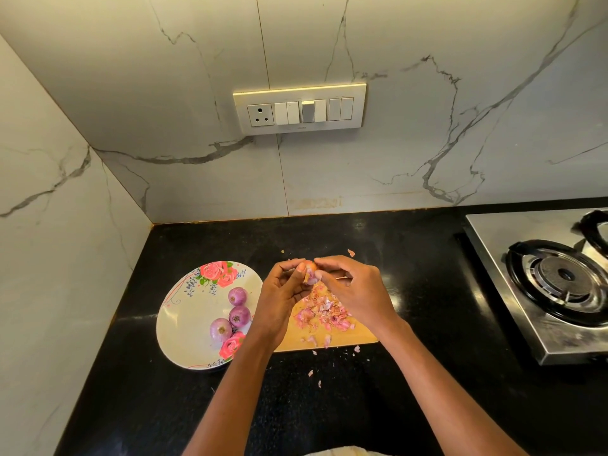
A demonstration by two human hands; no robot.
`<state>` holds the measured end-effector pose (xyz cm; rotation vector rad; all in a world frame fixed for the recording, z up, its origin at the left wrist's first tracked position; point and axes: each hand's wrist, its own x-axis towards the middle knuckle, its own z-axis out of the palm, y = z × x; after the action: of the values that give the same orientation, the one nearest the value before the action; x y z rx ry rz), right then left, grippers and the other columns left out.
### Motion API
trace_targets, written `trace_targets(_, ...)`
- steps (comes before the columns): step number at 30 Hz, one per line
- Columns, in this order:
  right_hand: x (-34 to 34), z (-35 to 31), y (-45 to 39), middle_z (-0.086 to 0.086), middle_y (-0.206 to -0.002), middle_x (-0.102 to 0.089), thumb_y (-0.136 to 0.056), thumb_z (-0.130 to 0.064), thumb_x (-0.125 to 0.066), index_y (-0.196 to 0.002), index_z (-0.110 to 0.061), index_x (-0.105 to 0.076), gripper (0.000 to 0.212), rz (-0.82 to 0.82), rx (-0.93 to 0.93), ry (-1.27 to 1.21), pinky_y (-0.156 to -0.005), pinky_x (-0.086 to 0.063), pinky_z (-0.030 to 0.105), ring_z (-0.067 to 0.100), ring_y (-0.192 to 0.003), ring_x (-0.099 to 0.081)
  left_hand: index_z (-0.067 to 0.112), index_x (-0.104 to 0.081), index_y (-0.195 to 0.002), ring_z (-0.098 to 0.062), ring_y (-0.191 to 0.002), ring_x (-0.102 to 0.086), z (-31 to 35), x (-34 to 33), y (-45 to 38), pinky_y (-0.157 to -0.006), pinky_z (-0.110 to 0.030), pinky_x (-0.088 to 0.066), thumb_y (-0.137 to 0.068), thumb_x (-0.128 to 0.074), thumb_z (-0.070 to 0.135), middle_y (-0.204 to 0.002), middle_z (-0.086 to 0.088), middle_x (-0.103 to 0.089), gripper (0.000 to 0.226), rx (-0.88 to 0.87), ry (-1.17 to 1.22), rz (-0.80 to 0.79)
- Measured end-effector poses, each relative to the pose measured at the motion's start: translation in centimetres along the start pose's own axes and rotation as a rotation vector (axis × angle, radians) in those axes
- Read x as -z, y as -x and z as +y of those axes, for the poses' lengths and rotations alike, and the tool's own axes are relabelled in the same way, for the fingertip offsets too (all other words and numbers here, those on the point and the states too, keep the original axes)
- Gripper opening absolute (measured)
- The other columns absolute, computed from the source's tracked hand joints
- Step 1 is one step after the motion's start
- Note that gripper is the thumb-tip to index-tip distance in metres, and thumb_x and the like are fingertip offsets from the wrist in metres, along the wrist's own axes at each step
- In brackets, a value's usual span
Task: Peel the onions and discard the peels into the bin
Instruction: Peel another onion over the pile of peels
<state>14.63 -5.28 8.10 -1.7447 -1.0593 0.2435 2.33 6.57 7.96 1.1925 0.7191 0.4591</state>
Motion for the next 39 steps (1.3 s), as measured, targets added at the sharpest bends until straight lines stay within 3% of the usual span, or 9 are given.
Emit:
trace_targets(5,-0.2,0.2,0.1,-0.006,-0.109,-0.076,-0.093,-0.022,-0.074,-0.118,-0.015,-0.076,0.027,-0.008,0.030,0.019,-0.082,-0.055,0.012,-0.001,-0.100,-0.069,0.018,-0.063,-0.121,-0.024,-0.105,-0.070,0.1,-0.1,-0.1,-0.084,-0.025,-0.057,-0.098,-0.061,0.027,-0.113,-0.003,-0.073,0.025,-0.017,-0.042,0.009)
trace_targets(14,0.0,0.0,0.3,-0.016,-0.103,-0.073,-0.094,-0.017,-0.072,-0.114,-0.019,-0.075,0.020,0.022,-0.045,-0.034,-0.081,-0.053,0.010,-0.004,-0.099,-0.068,0.015,-0.062,-0.125,-0.027,-0.109,-0.070,-0.2,0.1,0.0,-0.089,-0.031,-0.058,-0.094,-0.063,0.029,-0.118,-0.010,-0.071,0.033,0.004,0.014,0.011)
trace_targets(19,-0.4,-0.4,0.4,-0.013,-0.108,-0.072,-0.090,-0.015,-0.077,-0.121,-0.017,-0.070,0.032,0.030,-0.047,-0.049,-0.085,-0.054,0.011,-0.004,-0.102,-0.068,0.016,-0.060,-0.124,-0.026,-0.109,-0.070,-0.1,-0.1,-0.2,-0.097,-0.038,-0.057,-0.084,-0.067,0.039,-0.119,-0.010,-0.070,0.047,-0.032,-0.017,0.053)
trace_targets(23,-0.6,-0.3,0.4,-0.010,-0.105,-0.074,-0.088,-0.013,-0.079,-0.121,-0.015,-0.067,0.035,0.086,-0.008,0.007,-0.085,-0.055,0.013,-0.003,-0.101,-0.069,0.018,-0.059,-0.124,-0.023,-0.107,-0.070,-0.2,-0.3,-0.2,-0.095,-0.035,-0.058,-0.081,-0.068,0.044,-0.121,-0.008,-0.069,0.052,-0.077,-0.066,0.055)
trace_targets(27,-0.7,-0.5,0.4,-0.004,-0.100,-0.077,-0.088,-0.012,-0.079,-0.121,-0.014,-0.065,0.036,0.110,0.018,0.067,-0.083,-0.055,0.011,-0.001,-0.098,-0.070,0.018,-0.059,-0.124,-0.022,-0.104,-0.070,-0.3,-0.2,-0.4,-0.094,-0.034,-0.058,-0.081,-0.069,0.043,-0.120,-0.007,-0.069,0.050,-0.088,-0.087,0.064)
trace_targets(33,-1.0,-0.7,0.1,-0.013,-0.092,-0.067,-0.086,-0.014,-0.080,-0.113,-0.014,-0.061,0.032,0.124,0.024,0.145,-0.078,-0.051,0.005,-0.008,-0.081,-0.064,0.018,-0.060,-0.124,-0.023,-0.108,-0.069,-0.4,0.0,-0.2,-0.095,-0.035,-0.057,-0.083,-0.068,0.042,-0.121,-0.007,-0.069,0.048,-0.083,-0.079,0.042)
trace_targets(39,-0.3,0.9,-0.8,-0.007,-0.092,-0.070,-0.088,-0.005,-0.075,-0.100,-0.016,-0.073,0.016,0.161,-0.035,0.138,-0.075,-0.050,0.005,-0.002,-0.090,-0.065,0.014,-0.061,-0.124,-0.023,-0.105,-0.071,-0.1,0.4,0.1,-0.089,-0.030,-0.057,-0.094,-0.061,0.029,-0.117,-0.009,-0.073,0.033,-0.007,0.042,-0.032)
